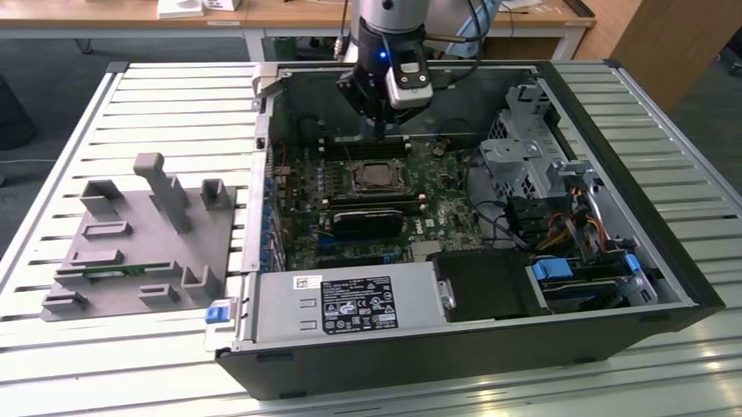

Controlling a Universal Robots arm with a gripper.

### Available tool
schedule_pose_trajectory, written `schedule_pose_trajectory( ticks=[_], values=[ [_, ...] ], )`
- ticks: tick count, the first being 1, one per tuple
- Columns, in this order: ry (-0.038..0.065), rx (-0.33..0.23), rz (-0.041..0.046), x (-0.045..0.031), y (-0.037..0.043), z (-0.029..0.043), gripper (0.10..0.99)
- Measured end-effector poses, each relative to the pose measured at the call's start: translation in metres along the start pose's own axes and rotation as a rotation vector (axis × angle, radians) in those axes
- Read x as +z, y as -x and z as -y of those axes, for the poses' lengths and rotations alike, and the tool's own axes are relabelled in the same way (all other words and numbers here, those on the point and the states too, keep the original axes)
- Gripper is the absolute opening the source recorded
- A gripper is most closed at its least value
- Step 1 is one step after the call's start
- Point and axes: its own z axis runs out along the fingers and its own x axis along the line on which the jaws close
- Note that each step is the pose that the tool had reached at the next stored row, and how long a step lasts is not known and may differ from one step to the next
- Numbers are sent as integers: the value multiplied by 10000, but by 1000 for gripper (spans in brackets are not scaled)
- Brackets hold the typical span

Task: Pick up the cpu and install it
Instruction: 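Install the first cpu locking lever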

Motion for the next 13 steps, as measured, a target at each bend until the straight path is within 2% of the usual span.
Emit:
schedule_pose_trajectory(
  ticks=[6,13],
  values=[
    [-7,-600,-13,0,0,0,106],
    [-18,-1735,-33,0,0,0,106]
  ],
)
